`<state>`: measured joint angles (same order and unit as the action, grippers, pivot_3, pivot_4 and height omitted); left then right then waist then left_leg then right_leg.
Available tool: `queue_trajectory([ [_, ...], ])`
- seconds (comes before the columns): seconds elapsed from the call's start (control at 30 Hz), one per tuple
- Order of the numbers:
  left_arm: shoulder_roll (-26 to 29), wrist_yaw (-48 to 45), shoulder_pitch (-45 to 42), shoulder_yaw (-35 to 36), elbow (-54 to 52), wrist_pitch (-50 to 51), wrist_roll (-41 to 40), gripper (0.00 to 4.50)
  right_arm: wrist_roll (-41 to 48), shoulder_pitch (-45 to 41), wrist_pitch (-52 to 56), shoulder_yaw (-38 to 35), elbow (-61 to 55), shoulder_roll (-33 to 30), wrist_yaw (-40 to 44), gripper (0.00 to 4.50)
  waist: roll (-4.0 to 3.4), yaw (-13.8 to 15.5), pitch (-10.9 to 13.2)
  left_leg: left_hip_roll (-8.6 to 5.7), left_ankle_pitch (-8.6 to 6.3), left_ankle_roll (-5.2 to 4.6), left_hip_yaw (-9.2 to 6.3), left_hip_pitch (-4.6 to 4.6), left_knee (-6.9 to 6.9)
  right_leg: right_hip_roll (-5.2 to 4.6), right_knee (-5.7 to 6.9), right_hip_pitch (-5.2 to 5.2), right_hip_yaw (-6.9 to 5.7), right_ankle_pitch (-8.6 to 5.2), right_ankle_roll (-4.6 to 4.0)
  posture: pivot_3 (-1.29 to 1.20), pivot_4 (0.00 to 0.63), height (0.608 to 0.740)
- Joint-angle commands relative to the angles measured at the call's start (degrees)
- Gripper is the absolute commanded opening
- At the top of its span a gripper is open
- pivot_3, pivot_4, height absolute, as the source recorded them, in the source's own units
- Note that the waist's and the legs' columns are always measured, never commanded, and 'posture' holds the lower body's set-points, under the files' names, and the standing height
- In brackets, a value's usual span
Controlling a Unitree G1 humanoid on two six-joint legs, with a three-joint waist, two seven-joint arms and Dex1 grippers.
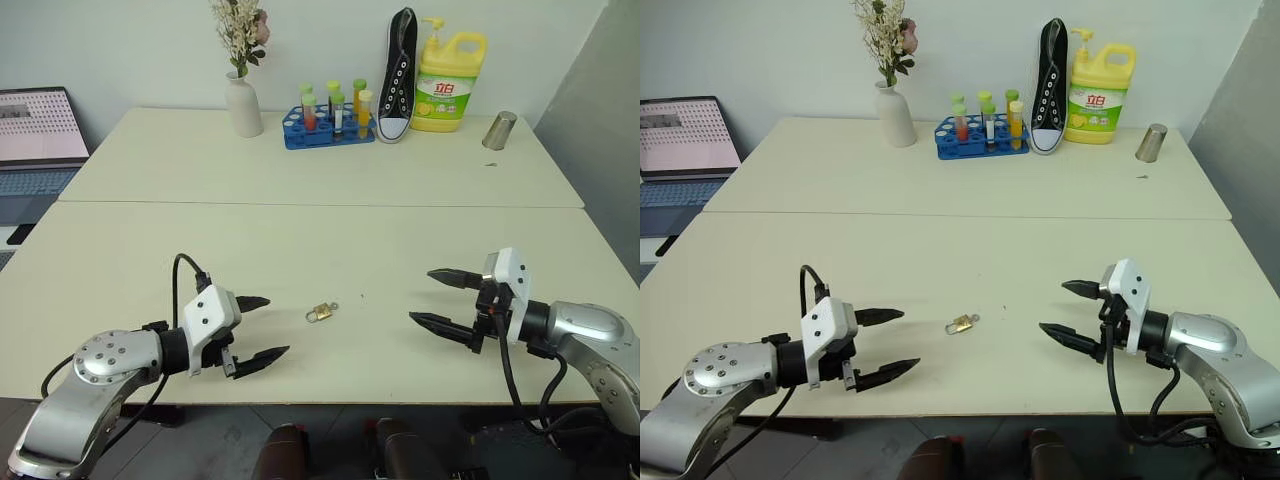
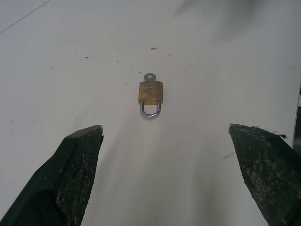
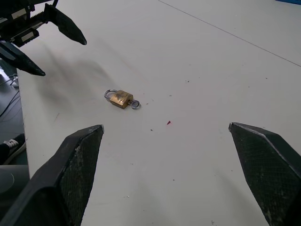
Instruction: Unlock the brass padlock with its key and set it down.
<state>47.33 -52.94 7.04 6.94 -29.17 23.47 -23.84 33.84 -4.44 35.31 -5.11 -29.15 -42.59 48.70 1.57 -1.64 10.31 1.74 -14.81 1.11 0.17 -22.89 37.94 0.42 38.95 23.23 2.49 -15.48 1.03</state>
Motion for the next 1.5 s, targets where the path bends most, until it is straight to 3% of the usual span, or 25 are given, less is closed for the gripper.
queue_trajectory([
  [0.03,-0.44,0.81,-0.81,0.3,-2.12,0.17,-0.66,4.5,0.21,-0.42,-0.62,0.18,-1.56,-0.73,0.82,4.48,0.0,0.0,0.0,0.0,0.0,0.0,0.0,0.0,0.0,0.0,0.0,0.0,0.0,0.0,0.0,0.0,0.15,0.74],
  [0.27,-1.34,4.38,-2.62,-4.34,-2.0,0.89,3.65,4.5,0.79,-0.19,-0.1,0.43,-2.75,-1.14,0.93,4.48,0.0,0.01,0.0,-0.02,0.0,0.0,0.02,0.0,0.0,0.01,0.0,0.0,0.02,0.0,0.0,0.0,0.15,0.74],
  [0.6,-1.43,3.77,-3.3,-3.47,-1.76,1.45,2.53,4.5,0.55,0.42,-0.13,0.74,-3.32,-1.29,0.76,4.48,0.0,0.01,0.0,-0.01,0.0,0.0,0.0,0.0,0.0,0.01,0.0,0.0,0.0,0.0,0.0,0.0,0.15,0.74],
  [1.3,-7.6,11.44,-12.08,-16.09,4.82,3.33,14.17,4.5,1.22,1.04,3.12,1.43,-6.7,-1.93,-2.0,4.48,0.02,0.06,0.0,-0.05,0.0,0.0,-0.01,-0.01,0.01,0.08,0.01,0.0,0.01,0.0,0.01,0.0,0.15,0.74],
  [1.5,-13.01,13.94,-16.48,-19.36,11.03,4.05,16.72,4.5,1.7,1.46,4.05,1.5,-8.44,-1.67,-3.18,4.48,0.03,0.09,-0.01,-0.08,0.0,0.0,-0.02,-0.03,0.03,0.11,0.01,-0.02,0.0,0.0,0.01,0.0,0.15,0.74],
])
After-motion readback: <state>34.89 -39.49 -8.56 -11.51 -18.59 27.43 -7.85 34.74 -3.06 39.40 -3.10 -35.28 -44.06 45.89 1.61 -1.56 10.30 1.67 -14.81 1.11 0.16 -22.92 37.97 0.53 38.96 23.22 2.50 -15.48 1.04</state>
